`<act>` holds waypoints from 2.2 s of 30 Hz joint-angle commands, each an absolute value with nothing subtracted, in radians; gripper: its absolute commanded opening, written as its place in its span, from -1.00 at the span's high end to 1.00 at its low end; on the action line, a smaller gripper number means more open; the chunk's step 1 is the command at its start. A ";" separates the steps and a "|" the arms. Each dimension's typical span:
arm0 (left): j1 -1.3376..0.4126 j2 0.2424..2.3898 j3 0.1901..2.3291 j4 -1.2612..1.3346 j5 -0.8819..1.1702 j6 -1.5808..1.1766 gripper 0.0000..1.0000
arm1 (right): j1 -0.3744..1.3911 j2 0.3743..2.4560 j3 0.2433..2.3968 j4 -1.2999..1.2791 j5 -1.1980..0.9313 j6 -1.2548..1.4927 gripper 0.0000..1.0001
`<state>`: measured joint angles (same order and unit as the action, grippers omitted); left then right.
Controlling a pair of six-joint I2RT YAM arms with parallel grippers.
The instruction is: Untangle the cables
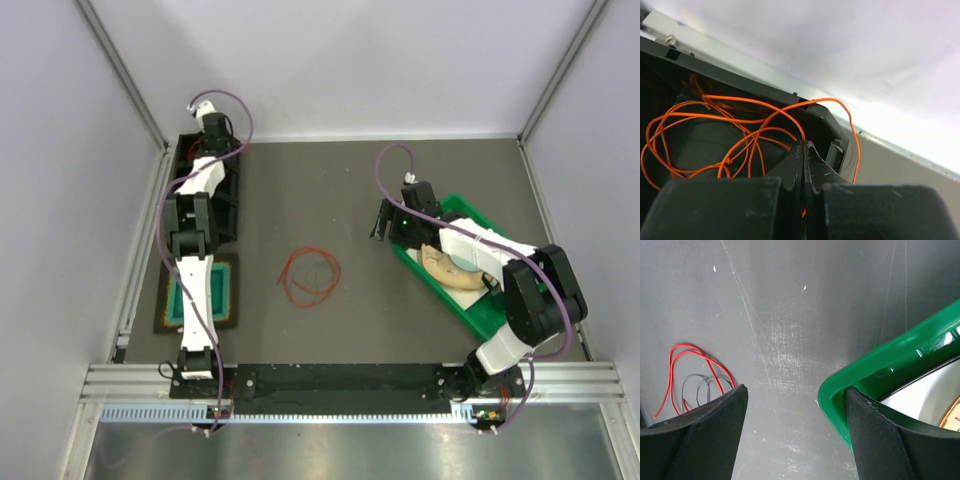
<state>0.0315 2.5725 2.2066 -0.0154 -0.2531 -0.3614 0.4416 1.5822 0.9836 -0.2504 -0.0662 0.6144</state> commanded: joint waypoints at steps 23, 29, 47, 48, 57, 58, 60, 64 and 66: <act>0.100 2.212 1.881 0.118 -0.250 -0.431 1.00 | 0.443 1.583 1.012 -0.179 -0.146 0.644 -0.51; 0.103 2.287 2.033 -0.033 -0.086 -0.413 1.00 | 0.445 1.582 1.012 -0.176 -0.150 0.646 -0.51; -0.087 2.433 2.224 -0.224 -0.216 0.101 0.02 | 0.445 1.617 1.028 -0.172 -0.181 0.658 -0.50; -0.103 2.440 2.224 -0.221 -0.224 0.121 0.01 | 0.443 1.618 1.028 -0.173 -0.181 0.660 -0.50; -0.141 2.526 2.270 -0.183 -0.271 0.153 0.01 | 0.445 1.615 1.029 -0.186 -0.176 0.657 -0.50; -0.141 2.536 2.282 -0.178 -0.276 0.152 0.01 | 0.443 1.615 1.031 -0.189 -0.175 0.657 -0.50; -0.141 2.552 2.293 -0.164 -0.297 0.153 0.02 | 0.445 1.614 1.031 -0.189 -0.173 0.657 -0.50; -0.140 2.572 2.293 -0.147 -0.314 0.161 -0.02 | 0.443 1.615 1.031 -0.189 -0.173 0.657 -0.50; -0.140 2.582 2.293 -0.143 -0.314 0.161 -0.02 | 0.443 1.617 1.031 -0.189 -0.175 0.657 -0.50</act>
<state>-0.1429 2.5683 2.2456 -0.2104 -0.2829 0.1448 0.4335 1.5982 0.9894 -0.2516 -0.0849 0.6258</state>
